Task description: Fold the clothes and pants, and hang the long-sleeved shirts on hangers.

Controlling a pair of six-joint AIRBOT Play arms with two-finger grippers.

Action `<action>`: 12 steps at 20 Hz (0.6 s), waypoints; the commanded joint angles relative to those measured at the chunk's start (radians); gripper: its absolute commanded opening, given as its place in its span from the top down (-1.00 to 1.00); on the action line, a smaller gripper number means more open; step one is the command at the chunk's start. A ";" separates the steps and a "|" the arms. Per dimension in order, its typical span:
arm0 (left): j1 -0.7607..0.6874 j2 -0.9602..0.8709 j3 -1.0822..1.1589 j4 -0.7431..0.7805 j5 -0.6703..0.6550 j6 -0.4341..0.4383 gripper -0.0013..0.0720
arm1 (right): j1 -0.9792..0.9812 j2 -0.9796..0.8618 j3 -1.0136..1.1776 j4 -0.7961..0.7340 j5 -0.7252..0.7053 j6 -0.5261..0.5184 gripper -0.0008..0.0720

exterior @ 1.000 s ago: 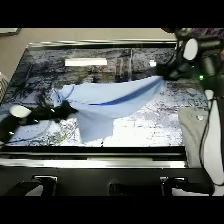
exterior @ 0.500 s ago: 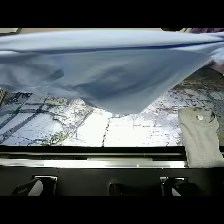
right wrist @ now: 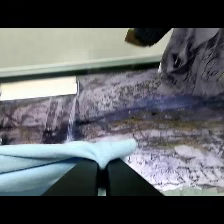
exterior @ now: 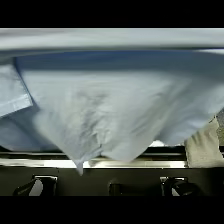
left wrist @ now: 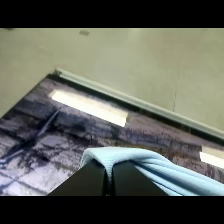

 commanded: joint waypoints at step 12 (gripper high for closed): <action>-0.183 -0.961 -0.197 -0.117 0.245 0.083 0.91 | -0.001 -1.097 -0.040 0.212 -0.193 0.111 0.86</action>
